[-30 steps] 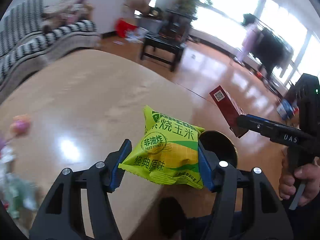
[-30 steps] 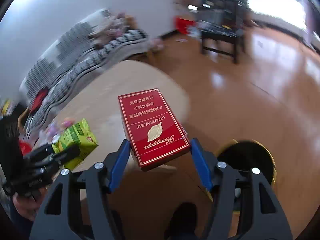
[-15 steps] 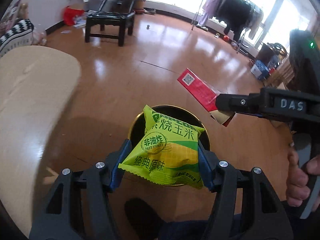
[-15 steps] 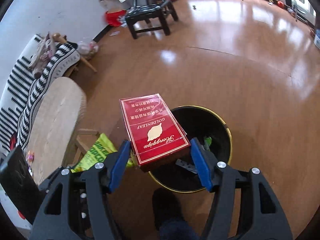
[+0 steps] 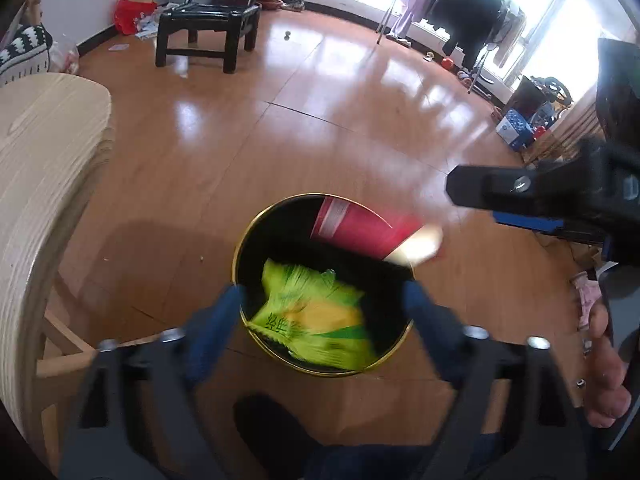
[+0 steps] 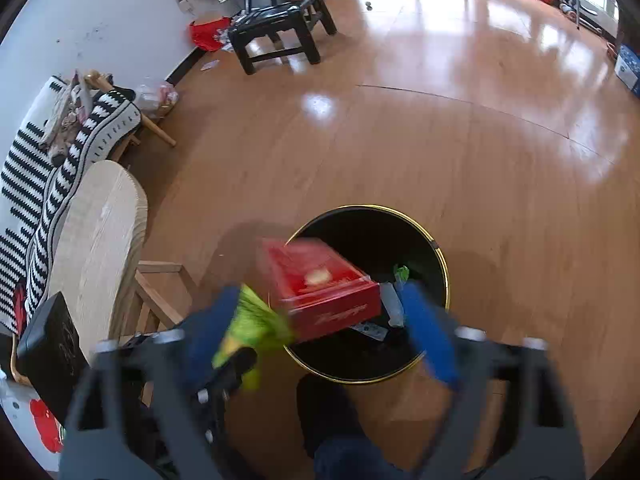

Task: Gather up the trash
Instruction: 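Carry the popcorn bag and red box to the bin and release both, then grasp the clear plastic bag with the left tool while the right grasps the cigarette pack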

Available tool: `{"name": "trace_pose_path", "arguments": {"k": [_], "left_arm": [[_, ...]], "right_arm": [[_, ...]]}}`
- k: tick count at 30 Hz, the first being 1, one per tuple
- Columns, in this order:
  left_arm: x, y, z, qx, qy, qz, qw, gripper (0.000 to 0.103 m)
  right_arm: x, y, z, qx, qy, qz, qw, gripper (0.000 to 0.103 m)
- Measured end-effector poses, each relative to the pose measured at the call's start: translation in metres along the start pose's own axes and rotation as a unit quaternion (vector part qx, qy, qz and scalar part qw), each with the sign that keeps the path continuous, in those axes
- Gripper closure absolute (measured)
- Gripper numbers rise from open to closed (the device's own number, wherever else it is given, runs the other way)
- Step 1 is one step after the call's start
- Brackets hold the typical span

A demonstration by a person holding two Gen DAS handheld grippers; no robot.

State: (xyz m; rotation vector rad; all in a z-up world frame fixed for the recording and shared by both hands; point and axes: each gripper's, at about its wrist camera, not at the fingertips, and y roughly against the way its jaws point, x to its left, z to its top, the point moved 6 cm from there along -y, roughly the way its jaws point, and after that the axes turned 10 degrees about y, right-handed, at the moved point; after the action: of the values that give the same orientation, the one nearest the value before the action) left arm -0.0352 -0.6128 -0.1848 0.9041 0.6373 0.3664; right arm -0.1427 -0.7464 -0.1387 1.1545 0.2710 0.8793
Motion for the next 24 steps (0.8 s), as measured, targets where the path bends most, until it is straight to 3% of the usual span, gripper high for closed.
{"name": "trace_pose_path", "arguments": {"k": [11,17,24], "left_arm": [[0.012,0.034,0.003,-0.018,0.002,0.025,0.9995,0.017],[0.045,0.101,0.005,-0.059,0.014,0.057,0.9966,0.014],[0.119,0.207,-0.013,-0.102,0.064,0.111,0.9864,0.013]], "right_arm": [[0.025,0.007,0.006,-0.018,0.028,0.011,0.999,0.013],[0.082,0.018,0.009,-0.040,0.094,0.033,0.994,0.013],[0.177,0.030,0.006,-0.052,0.171,0.085,0.980,0.013]]}}
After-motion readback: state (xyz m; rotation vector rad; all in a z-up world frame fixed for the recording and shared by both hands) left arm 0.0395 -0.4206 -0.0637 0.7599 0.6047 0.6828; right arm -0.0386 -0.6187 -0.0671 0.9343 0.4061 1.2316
